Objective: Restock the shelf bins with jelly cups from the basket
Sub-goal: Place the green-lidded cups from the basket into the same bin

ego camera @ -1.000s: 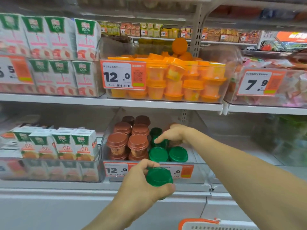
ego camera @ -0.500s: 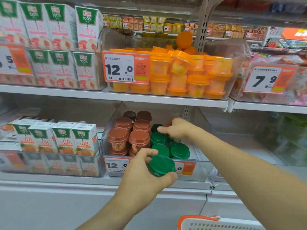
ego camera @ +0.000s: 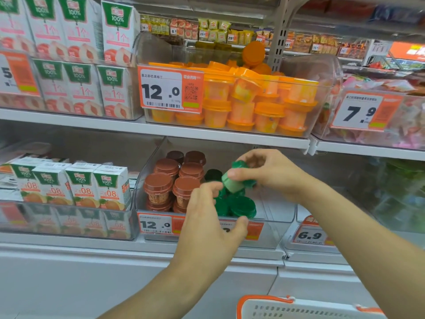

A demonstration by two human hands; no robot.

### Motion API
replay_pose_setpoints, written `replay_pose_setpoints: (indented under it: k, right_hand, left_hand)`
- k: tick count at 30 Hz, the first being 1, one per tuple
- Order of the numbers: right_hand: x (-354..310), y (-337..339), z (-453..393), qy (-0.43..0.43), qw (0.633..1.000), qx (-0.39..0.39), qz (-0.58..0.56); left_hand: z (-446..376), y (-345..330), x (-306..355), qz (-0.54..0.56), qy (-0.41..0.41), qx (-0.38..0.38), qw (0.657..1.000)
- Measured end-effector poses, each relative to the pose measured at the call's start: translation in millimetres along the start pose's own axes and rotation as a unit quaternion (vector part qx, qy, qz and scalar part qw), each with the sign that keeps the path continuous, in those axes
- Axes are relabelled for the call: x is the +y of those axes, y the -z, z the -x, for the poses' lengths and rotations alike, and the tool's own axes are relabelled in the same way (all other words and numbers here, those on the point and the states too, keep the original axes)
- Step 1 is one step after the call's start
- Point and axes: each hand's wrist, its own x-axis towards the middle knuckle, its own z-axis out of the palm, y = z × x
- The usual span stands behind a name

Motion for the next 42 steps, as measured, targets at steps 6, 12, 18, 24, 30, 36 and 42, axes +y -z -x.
replay_pose_setpoints:
  k: [6,12,18,24,30,36,42]
  right_hand:
    - [40,-8,-43,-0.151,0.981,0.093,0.076]
    - [58,-21,-59,-0.200,0.969,0.045,0.138]
    - [64,-20,-63,-0.199,0.973,0.034,0.115]
    - [69,-15,-59,-0.185,0.974,0.054,0.120]
    - [51,6,36,0.105,0.948,0.241,0.177]
    - [186,4,170,0.088,0.926,0.338,0.144]
    - [357,13,291,-0.256,0.912,0.210,0.243]
  left_hand:
    - [4,-9,5,-0.053,-0.016,-0.076,0.996]
    - [9,-14,6,-0.048,-0.027,-0.082,0.995]
    - [11,-16,1,-0.050,-0.025,-0.093,0.994]
    - [14,-24,-4,-0.054,-0.034,-0.105,0.992]
    - [28,-53,-9,-0.084,-0.029,-0.209,0.974]
    - [69,-145,-49,-0.197,-0.036,-0.435,0.878]
    - [109,-272,-58,-0.204,-0.030,-0.453,0.867]
